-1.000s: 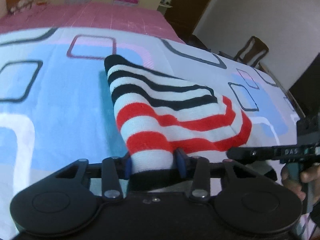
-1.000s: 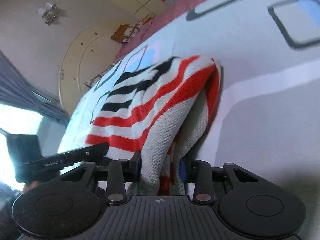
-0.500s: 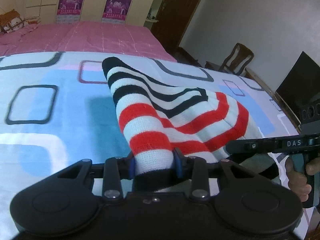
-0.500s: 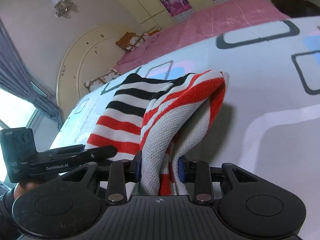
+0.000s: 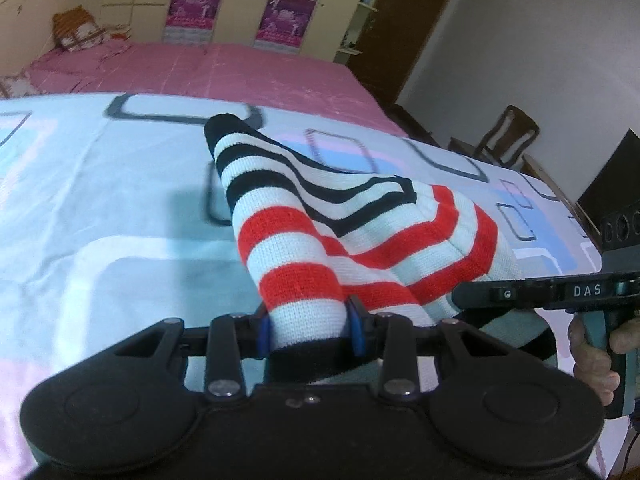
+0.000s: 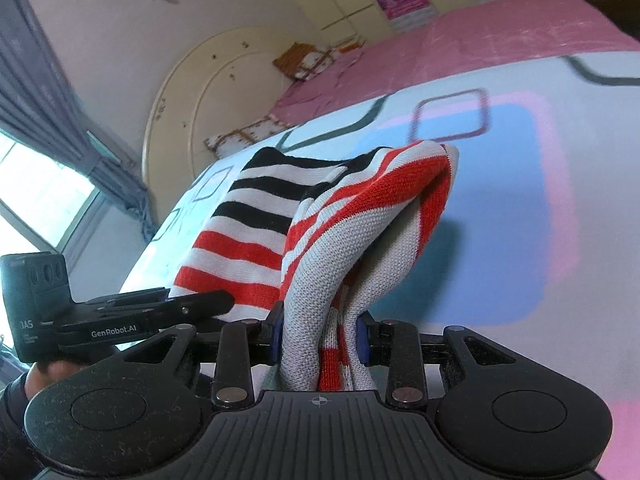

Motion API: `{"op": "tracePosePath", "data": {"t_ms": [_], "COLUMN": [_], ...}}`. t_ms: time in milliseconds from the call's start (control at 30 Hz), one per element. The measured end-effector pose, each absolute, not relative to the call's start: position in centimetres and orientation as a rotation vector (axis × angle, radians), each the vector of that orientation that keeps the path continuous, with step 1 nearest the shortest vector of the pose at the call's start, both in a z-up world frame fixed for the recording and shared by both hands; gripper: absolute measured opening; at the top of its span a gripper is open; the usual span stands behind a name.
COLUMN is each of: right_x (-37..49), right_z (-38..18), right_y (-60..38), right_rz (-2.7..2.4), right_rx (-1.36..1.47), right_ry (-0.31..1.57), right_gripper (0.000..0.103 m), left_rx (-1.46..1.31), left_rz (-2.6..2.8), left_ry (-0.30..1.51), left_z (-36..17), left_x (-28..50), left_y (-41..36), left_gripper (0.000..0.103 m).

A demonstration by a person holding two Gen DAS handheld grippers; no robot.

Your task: Fold small clothes

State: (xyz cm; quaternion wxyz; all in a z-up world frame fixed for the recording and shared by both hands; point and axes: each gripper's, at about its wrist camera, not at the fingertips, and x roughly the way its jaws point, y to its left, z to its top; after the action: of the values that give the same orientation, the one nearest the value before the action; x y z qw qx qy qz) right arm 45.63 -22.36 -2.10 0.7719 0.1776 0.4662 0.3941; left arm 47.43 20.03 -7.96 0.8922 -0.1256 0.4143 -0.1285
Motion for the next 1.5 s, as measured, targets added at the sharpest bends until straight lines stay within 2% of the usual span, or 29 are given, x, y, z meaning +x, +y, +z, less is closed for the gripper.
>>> {"op": "tracePosePath", "data": {"t_ms": [133, 267, 400, 433, 467, 533, 567, 600, 667, 733, 767, 800, 900, 1000, 1167, 1233, 1300, 1500], "right_x": [46.0, 46.9, 46.7, 46.7, 46.8, 46.5, 46.1, 46.0, 46.2, 46.8, 47.2, 47.5, 48.4, 48.8, 48.6, 48.7, 48.4, 44.5], "right_z": [-4.2, -8.3, -9.3, -9.3, -9.1, -7.8, -6.6, -5.5, -3.7, -2.2, -1.8, -1.5, -2.2, -6.4, -7.3, -7.2, -6.7, -2.6], "right_y": [-19.2, -18.4, -19.0, -18.9, -18.8, -18.8, -19.3, -19.9, -20.1, -18.5, -17.0, -15.8, -12.1, -10.1, -11.0, -10.8, -11.3, -13.1], "right_rz": [0.85, 0.753, 0.724, 0.72, 0.71, 0.663, 0.615, 0.575, 0.579, 0.592, 0.61, 0.631, 0.651, 0.592, 0.574, 0.569, 0.567, 0.588], "right_rx": [0.4, 0.4, 0.472, 0.463, 0.463, 0.439, 0.408, 0.386, 0.374, 0.29, 0.234, 0.205, 0.097, -0.08, 0.018, 0.026, 0.028, 0.019], "right_ry": [1.045, 1.117, 1.105, 1.105, 1.111, 1.096, 1.057, 1.003, 0.927, 0.873, 0.863, 0.859, 0.874, 0.969, 0.966, 0.97, 0.962, 0.901], "right_gripper": [0.034, 0.034, 0.034, 0.035, 0.038, 0.051, 0.062, 0.063, 0.063, 0.049, 0.037, 0.035, 0.033, 0.035, 0.035, 0.036, 0.036, 0.036], "left_rx": [-0.31, -0.34, -0.32, -0.311, -0.307, -0.288, -0.286, -0.293, -0.299, -0.264, -0.251, -0.237, -0.17, -0.175, -0.165, -0.152, -0.122, -0.122], "left_rz": [-0.263, -0.269, -0.282, -0.281, -0.274, -0.233, -0.226, -0.228, -0.25, -0.259, -0.274, -0.286, -0.305, -0.366, -0.391, -0.384, -0.365, -0.409], "left_ry": [0.895, 0.924, 0.916, 0.918, 0.921, 0.886, 0.866, 0.836, 0.794, 0.768, 0.772, 0.777, 0.792, 0.83, 0.819, 0.814, 0.793, 0.724], "left_z": [-9.9, -13.0, -12.9, -12.7, -12.8, -11.8, -11.6, -11.0, -10.5, -10.0, -10.0, -10.1, -11.0, -12.9, -13.2, -13.1, -12.3, -10.0], "left_x": [47.9, 48.5, 48.6, 48.6, 48.3, 47.4, 47.0, 46.8, 47.4, 48.6, 49.4, 50.0, 51.6, 52.5, 52.5, 52.3, 51.9, 46.9], "left_y": [23.3, 24.9, 24.8, 24.9, 25.6, 26.3, 26.8, 27.3, 27.9, 27.2, 26.7, 26.1, 24.2, 23.3, 23.6, 23.7, 23.4, 23.4], "left_gripper": [0.035, 0.049, 0.054, 0.061, 0.07, 0.075, 0.071, 0.067, 0.046, 0.046, 0.044, 0.041, 0.04, 0.04, 0.043, 0.045, 0.043, 0.043]}}
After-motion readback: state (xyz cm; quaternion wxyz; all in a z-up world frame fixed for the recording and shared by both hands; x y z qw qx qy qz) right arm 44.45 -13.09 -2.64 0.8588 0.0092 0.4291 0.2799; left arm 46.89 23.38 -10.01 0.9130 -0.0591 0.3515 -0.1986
